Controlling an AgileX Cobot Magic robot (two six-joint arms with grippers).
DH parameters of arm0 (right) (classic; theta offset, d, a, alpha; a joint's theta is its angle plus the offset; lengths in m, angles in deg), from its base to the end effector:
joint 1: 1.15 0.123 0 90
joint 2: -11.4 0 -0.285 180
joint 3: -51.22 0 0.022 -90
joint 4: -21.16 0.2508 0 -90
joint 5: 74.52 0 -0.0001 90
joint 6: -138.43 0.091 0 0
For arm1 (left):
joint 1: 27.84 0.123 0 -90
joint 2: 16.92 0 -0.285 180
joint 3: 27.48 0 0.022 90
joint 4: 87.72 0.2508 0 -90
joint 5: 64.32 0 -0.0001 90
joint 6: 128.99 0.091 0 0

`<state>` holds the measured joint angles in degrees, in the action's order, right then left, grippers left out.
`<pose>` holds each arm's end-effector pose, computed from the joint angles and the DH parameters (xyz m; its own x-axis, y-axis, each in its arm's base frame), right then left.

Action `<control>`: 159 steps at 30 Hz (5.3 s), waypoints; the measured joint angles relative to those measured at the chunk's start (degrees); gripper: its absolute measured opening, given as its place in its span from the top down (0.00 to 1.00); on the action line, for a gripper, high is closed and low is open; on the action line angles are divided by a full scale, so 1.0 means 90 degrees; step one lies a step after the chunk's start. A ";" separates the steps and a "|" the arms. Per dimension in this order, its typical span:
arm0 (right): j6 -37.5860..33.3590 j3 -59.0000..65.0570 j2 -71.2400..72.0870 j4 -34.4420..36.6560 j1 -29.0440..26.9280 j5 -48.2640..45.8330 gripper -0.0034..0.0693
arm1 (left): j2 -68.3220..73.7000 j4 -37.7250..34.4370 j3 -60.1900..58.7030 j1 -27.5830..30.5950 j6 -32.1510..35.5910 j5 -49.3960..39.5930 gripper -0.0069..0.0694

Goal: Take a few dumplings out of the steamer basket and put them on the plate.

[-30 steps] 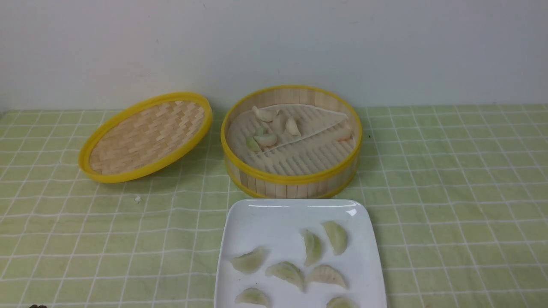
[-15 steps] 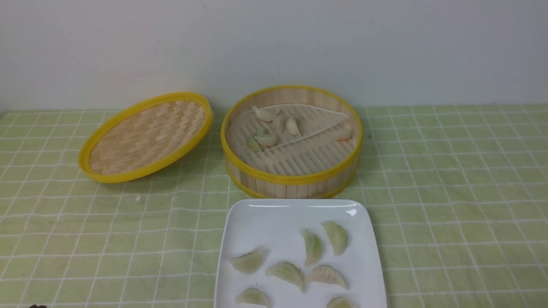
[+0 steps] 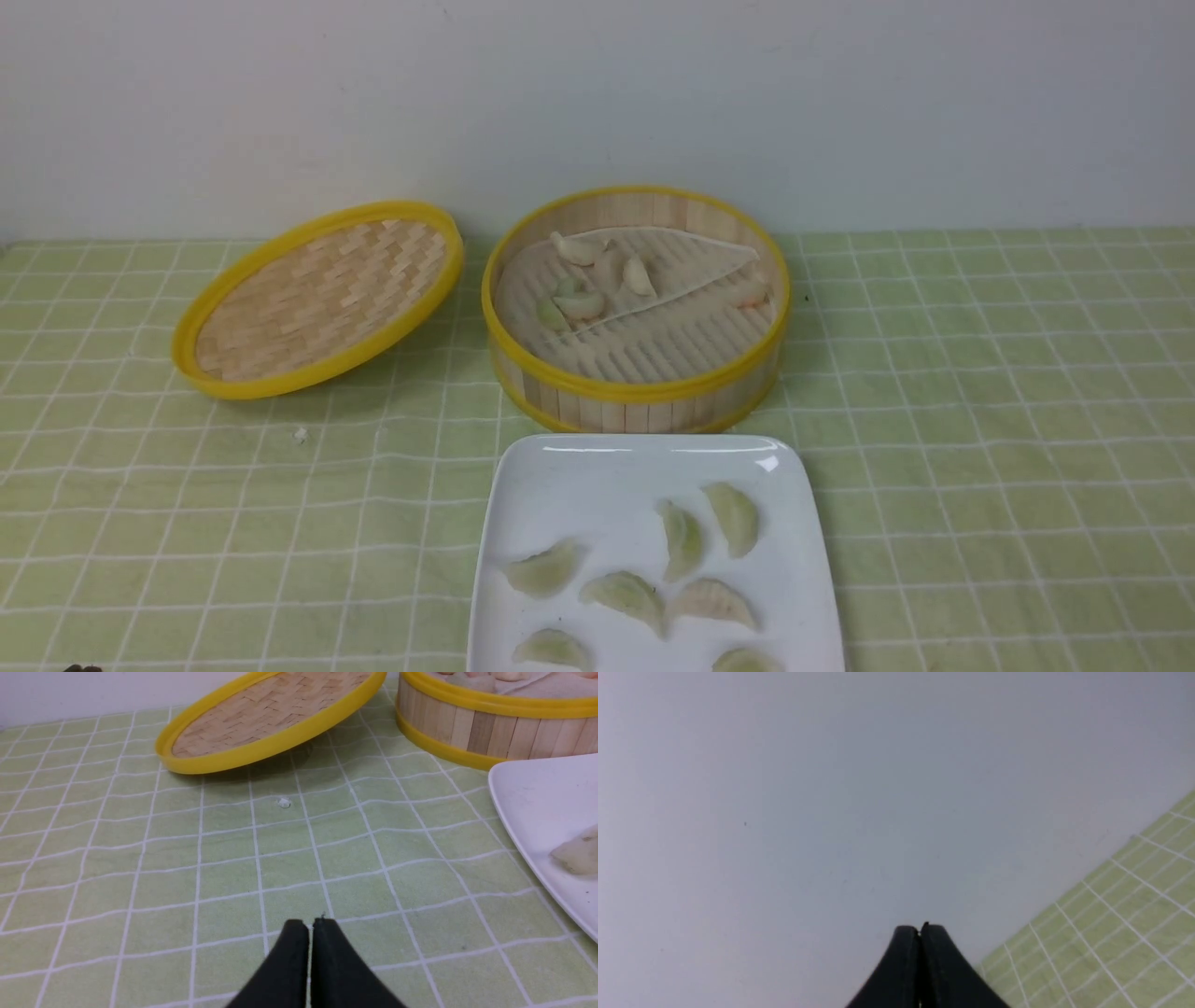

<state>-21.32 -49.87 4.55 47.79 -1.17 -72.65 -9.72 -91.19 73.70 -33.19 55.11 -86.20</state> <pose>0.0560 -0.0013 0.2068 0.0813 0.7297 -0.6789 -0.0650 0.6836 0.7269 0.0521 -0.0069 0.1701 -0.3036 0.0438 -0.9518 0.1193 0.9928 0.0077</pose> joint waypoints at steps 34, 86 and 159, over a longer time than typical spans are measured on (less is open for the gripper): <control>-0.4552 -1.2686 -1.1983 -0.1089 0.1621 -0.8122 0.97 | 0.0000 0.0000 0.0000 0.0000 0.0000 -0.0006 0.92; -0.5049 -1.5434 -1.6368 -0.3928 0.2538 -0.7650 0.44 | 0.0000 0.0000 0.0000 0.0000 0.0000 -0.0006 0.92; -0.1194 -1.0755 -0.8236 -0.3135 0.4210 -0.8166 0.97 | 0.0000 0.0000 0.0000 0.0000 0.0000 -0.0006 0.92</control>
<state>-32.07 -146.67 -69.57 19.57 36.72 -146.14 -9.72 -91.19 73.70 -33.19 55.11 -86.25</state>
